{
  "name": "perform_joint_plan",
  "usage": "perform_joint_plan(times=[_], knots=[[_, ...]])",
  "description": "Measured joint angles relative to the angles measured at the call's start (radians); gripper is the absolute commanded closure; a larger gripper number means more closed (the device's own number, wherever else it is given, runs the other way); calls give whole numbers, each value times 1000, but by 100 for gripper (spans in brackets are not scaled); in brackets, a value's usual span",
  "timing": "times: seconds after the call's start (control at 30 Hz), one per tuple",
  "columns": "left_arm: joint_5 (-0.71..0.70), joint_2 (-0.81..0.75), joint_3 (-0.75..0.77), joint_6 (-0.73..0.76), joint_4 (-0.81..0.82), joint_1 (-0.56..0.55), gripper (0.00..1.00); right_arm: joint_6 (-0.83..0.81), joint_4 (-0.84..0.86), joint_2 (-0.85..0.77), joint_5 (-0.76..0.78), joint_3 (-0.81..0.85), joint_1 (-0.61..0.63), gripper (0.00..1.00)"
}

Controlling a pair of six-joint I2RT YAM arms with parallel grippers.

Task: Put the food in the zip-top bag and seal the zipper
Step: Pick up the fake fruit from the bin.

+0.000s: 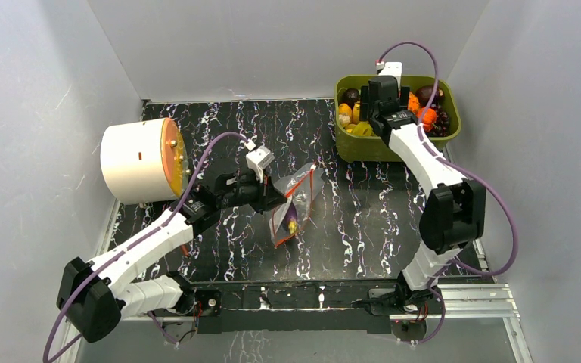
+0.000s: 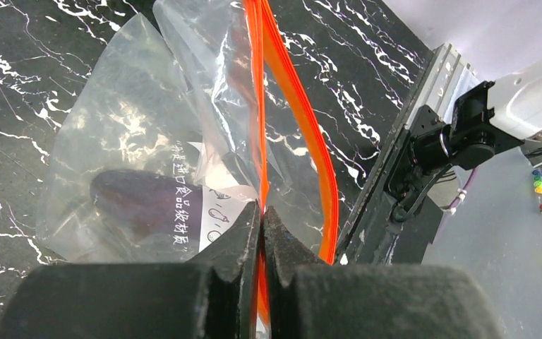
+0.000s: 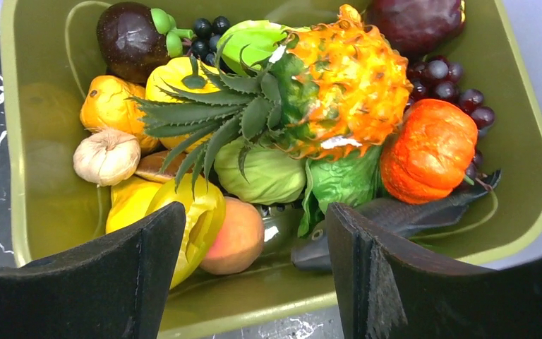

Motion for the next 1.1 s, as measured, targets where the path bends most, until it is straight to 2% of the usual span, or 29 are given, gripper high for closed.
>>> perform_joint_plan(times=[0.3,0.4,0.6,0.9,1.1], knots=[[4,-40,12,35,-45,0,100,-64,-6,153,61,129,-10,30],[4,-48,12,38,-46,0,100,-62,-16,181,105,164,-21,34],[3,-53,12,38,-45,0,100,-55,-31,177,143,178,-78,37],[3,-53,11,32,-40,0,100,-13,-72,105,140,153,-172,23],[3,-56,7,26,-40,0,100,27,-78,67,94,104,-237,29]])
